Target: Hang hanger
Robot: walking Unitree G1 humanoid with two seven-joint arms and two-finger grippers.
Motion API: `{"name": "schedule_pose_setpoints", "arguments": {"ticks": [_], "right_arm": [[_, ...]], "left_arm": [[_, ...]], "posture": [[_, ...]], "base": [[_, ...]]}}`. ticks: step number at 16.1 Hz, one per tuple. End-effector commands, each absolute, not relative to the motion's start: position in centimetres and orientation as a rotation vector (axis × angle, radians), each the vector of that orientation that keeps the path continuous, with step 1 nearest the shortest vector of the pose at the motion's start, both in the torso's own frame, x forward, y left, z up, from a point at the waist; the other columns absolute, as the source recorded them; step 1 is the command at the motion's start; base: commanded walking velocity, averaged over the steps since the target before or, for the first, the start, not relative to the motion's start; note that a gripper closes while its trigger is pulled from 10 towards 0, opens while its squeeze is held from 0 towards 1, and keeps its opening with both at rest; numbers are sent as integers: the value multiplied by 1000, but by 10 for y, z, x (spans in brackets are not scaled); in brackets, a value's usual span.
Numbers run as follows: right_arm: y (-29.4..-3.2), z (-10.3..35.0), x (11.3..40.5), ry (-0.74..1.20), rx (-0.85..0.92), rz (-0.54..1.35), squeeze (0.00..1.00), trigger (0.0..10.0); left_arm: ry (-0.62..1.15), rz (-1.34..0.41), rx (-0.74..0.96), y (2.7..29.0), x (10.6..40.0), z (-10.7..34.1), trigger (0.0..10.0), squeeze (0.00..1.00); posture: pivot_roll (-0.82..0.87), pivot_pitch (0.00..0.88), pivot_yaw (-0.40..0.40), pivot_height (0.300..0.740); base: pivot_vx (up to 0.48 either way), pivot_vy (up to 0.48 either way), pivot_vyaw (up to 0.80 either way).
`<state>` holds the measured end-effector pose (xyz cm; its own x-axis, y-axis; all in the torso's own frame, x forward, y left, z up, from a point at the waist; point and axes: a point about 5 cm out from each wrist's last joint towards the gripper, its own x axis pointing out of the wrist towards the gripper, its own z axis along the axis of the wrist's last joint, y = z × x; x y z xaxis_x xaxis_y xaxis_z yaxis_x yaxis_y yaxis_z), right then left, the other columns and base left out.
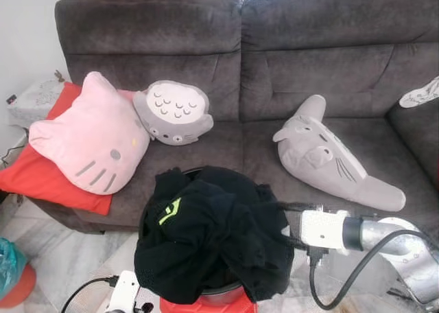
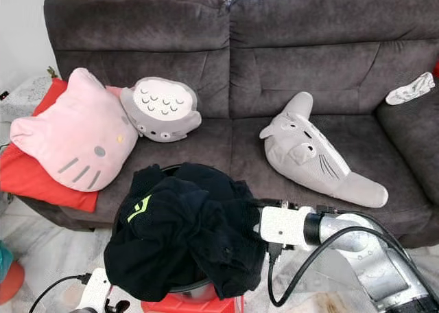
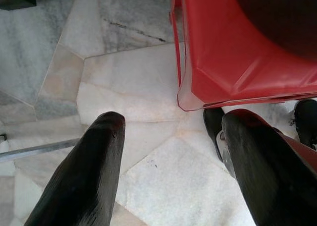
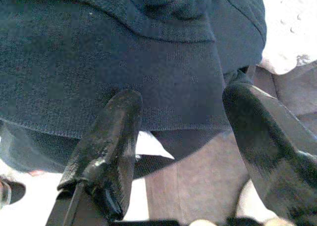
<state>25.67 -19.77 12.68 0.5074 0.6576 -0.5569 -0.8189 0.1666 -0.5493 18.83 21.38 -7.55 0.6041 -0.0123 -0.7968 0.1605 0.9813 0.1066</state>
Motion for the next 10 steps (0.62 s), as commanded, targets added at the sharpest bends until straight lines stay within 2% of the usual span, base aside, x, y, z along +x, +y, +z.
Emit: {"name": "schedule_pose_setpoints", "arguments": {"ticks": [1, 3, 10], "right_arm": [[-200, 133, 261, 190, -961, 1031, 0, 10000], [-213, 144, 273, 143, -1010, 888, 0, 10000], [-217, 141, 260, 198, -947, 922, 0, 10000]], "left_arm": [[940, -80, 166, 219, 184, -77, 10000, 0], [942, -85, 168, 219, 184, -77, 10000, 0], [945, -94, 169, 218, 184, -77, 10000, 0]], "posture": [[-106, 0, 118, 740], [-109, 0, 121, 740], [-114, 0, 123, 740]], "base": [[0, 0, 0], [0, 0, 0], [0, 0, 0]]}}
